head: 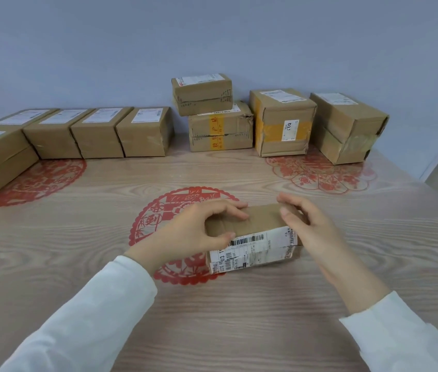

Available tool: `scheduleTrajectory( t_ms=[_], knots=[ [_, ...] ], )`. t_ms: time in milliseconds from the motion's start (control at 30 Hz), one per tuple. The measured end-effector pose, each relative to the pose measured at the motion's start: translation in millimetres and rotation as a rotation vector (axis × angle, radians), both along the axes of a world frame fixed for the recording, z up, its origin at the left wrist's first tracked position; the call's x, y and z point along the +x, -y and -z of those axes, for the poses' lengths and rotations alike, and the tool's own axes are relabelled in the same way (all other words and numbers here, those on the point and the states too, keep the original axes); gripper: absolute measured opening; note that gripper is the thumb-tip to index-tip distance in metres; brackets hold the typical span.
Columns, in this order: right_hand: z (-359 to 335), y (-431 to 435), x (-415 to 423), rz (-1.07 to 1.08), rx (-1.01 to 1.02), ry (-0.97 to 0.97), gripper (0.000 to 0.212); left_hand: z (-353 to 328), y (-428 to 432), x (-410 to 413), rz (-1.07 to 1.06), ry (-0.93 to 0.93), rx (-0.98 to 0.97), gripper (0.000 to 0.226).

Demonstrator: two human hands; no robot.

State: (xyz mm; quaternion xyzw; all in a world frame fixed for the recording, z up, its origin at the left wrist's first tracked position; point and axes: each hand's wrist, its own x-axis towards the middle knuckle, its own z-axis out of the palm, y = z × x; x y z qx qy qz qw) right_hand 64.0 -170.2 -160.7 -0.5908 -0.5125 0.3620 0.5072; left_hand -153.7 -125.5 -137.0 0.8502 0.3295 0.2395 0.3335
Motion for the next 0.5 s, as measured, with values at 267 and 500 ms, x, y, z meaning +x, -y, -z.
scheduleTrajectory(
  t_ms=[267, 500],
  knots=[
    [3.9, -0.5, -6.6, 0.005, -0.007, -0.026, 0.03, 0.4, -8.6, -4.1, -0.07, 0.011, -0.195, 0.056],
    [-25.0, 4.9, -9.3, 0.011, -0.197, 0.175, 0.04, -12.5, 34.5, 14.0, -0.549, 0.163, -0.709, 0.071]
  ],
)
